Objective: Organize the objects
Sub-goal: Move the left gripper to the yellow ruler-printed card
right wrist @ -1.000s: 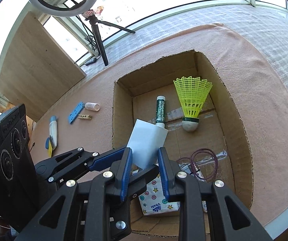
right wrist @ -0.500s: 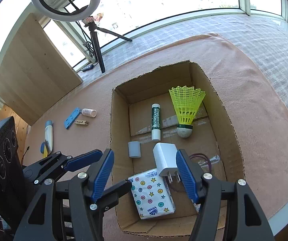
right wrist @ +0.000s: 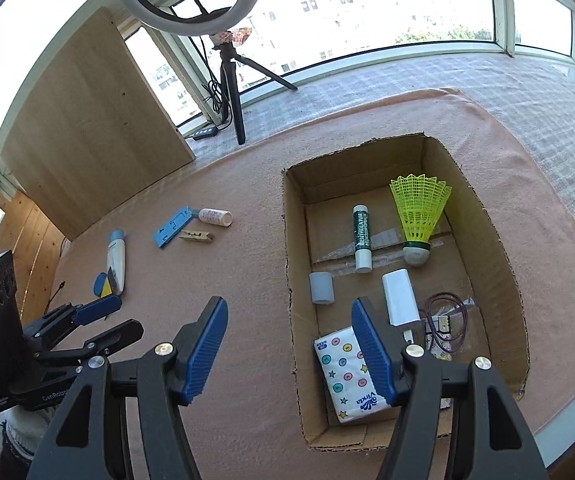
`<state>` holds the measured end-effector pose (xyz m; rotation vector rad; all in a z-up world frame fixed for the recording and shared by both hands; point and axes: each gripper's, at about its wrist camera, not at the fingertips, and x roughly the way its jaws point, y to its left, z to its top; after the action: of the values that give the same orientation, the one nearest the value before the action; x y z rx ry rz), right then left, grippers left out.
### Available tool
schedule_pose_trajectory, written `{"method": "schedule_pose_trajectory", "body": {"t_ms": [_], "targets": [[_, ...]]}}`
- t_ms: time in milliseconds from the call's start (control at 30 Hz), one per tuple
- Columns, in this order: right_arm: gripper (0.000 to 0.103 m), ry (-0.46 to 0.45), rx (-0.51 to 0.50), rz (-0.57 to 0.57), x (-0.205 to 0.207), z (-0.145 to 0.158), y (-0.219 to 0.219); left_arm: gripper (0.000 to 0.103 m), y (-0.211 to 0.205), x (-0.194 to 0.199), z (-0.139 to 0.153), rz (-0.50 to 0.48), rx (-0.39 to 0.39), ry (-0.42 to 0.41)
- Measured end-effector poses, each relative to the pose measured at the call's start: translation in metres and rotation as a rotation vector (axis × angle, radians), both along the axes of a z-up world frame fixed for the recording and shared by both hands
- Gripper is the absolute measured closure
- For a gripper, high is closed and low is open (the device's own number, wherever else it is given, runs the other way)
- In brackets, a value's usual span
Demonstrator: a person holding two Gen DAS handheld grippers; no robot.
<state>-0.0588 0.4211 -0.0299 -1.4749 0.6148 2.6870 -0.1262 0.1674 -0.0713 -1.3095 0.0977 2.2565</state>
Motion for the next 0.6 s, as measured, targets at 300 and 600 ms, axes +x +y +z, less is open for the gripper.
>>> {"method": "schedule_pose_trajectory", "body": {"t_ms": [300,600], "targets": [[0.041,0.007,-0.001,0.037,0.01,-0.004,-0.045,0.036,-0.113,-0.023,-0.016,0.14,-0.054,-0.008],[0.04,-0.034,-0.031,0.029,0.021,-0.016,-0.063,0.035,-0.155,-0.054,-0.041,0.106,-0.108,-0.045]]}}
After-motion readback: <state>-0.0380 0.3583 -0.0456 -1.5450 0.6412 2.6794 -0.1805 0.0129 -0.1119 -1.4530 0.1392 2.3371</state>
